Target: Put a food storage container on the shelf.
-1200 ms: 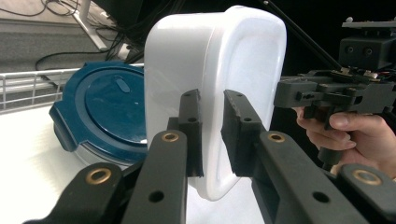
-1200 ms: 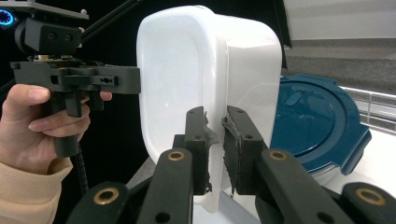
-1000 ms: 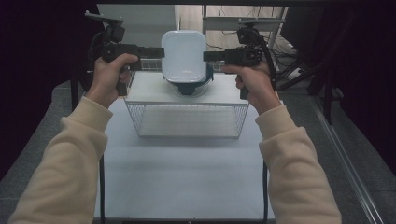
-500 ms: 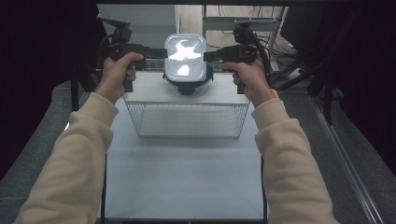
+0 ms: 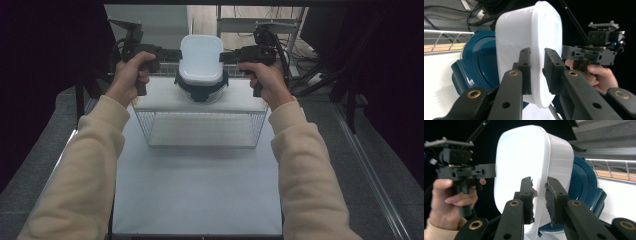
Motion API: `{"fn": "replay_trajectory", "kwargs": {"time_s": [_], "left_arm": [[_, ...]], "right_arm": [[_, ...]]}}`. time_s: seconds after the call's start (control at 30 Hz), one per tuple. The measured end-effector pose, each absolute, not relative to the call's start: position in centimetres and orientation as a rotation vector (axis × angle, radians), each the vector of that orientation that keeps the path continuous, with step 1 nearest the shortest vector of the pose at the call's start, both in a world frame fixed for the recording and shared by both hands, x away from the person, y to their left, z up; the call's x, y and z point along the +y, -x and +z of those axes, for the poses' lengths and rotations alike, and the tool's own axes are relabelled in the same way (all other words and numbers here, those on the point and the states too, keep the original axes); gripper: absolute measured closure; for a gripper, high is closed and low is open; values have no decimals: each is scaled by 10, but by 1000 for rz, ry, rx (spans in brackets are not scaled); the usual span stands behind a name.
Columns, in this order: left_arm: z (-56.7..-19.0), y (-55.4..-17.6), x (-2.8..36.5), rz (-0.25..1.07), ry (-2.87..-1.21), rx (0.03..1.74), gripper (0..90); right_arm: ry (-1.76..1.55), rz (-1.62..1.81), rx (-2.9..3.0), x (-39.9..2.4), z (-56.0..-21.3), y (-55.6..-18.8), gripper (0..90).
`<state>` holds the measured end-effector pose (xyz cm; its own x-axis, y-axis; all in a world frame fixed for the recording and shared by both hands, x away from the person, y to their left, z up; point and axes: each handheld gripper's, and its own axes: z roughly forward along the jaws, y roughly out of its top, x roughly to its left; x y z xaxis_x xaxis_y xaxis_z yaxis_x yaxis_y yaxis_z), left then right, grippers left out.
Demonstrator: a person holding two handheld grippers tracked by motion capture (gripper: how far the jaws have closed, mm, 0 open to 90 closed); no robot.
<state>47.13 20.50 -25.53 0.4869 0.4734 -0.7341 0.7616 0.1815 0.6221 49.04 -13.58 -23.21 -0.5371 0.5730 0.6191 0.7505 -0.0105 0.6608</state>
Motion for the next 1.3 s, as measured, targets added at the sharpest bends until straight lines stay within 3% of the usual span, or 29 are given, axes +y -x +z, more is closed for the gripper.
{"fn": "replay_trajectory", "kwargs": {"time_s": [0.57, 1.07, 1.3], "left_arm": [[-275, -500, 209, -385, -1361, 1236, 743], [-277, -500, 208, -401, -1355, 1227, 708], [-272, -495, 207, -325, -1347, 1223, 531]], "right_arm": [[1502, -1581, -1911, -135, -250, -524, 721], [1514, -1571, -1881, -136, -251, -523, 707], [1489, -1613, -1891, -136, -249, -520, 498]]}}
